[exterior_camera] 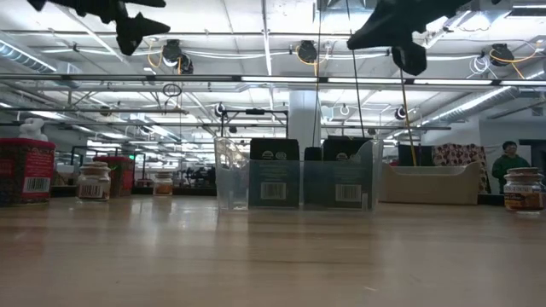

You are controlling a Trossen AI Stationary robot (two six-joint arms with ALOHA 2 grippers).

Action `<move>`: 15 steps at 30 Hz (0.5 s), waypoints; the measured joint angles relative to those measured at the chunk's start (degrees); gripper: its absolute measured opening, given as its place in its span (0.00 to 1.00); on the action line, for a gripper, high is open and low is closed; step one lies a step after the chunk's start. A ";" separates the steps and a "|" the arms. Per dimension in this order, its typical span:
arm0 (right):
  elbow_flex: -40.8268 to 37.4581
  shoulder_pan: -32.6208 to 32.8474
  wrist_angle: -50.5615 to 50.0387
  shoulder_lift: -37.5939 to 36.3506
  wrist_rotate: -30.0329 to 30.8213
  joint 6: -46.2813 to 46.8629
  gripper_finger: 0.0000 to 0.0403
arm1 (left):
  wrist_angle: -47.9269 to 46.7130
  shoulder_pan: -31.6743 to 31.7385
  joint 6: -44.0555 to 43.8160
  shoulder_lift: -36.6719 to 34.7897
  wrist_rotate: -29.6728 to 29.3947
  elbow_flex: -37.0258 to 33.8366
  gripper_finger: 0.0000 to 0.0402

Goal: Sort spices by type
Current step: Put the brown seasoning bottle into the gray bin

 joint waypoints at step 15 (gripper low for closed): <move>0.93 -10.51 -0.09 0.09 -8.03 -2.90 0.00 | 12.15 6.16 -6.79 -2.59 3.38 -5.42 0.56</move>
